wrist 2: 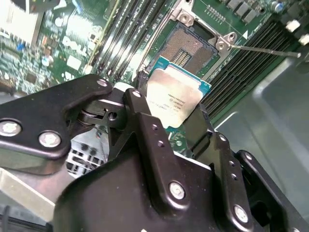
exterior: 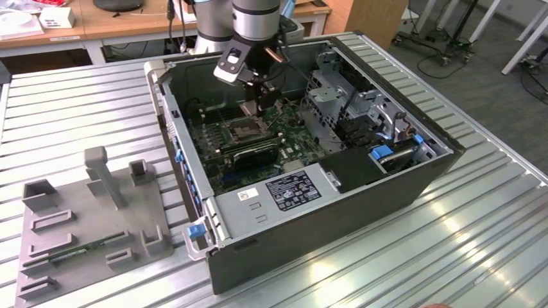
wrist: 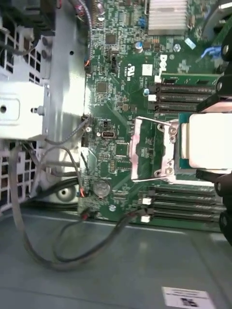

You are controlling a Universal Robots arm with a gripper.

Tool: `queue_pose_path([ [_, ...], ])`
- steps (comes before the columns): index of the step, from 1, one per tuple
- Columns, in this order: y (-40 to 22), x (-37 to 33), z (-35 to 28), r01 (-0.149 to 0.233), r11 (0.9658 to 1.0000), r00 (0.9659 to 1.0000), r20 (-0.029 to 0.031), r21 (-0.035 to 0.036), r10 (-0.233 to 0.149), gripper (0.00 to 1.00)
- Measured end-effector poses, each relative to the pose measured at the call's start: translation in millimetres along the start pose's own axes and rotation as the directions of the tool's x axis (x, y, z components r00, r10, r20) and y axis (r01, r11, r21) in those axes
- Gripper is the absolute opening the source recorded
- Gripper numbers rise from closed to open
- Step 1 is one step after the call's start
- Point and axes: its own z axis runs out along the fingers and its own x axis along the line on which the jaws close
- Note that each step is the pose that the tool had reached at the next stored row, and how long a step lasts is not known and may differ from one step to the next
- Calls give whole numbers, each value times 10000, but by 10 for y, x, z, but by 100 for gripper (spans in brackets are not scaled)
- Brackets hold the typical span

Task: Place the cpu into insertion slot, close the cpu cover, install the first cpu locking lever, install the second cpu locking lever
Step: 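Place the cpu into insertion slot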

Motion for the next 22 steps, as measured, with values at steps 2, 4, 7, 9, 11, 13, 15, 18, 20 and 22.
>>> queue_pose_path([
  [2,-1,0,15,-354,9994,9994,31,-7,354,54],
  [4,-2,-1,20,-536,9986,9985,51,-8,537,54],
  [7,-2,-1,21,-547,9985,9985,53,-10,547,54],
  [9,-2,0,22,-549,9985,9985,51,-3,549,54],
  [11,-3,0,26,-551,9984,9985,52,95,550,54],
  [13,-3,-1,25,-551,9984,9985,56,102,550,54],
  [15,-2,0,29,-550,9983,9985,56,172,549,54],
  [18,-3,-1,31,-553,9981,9985,62,283,552,54],
  [20,-3,-1,31,-554,9980,9985,62,290,553,54],
  [22,-3,-1,32,-554,9980,9985,60,295,552,54],
])
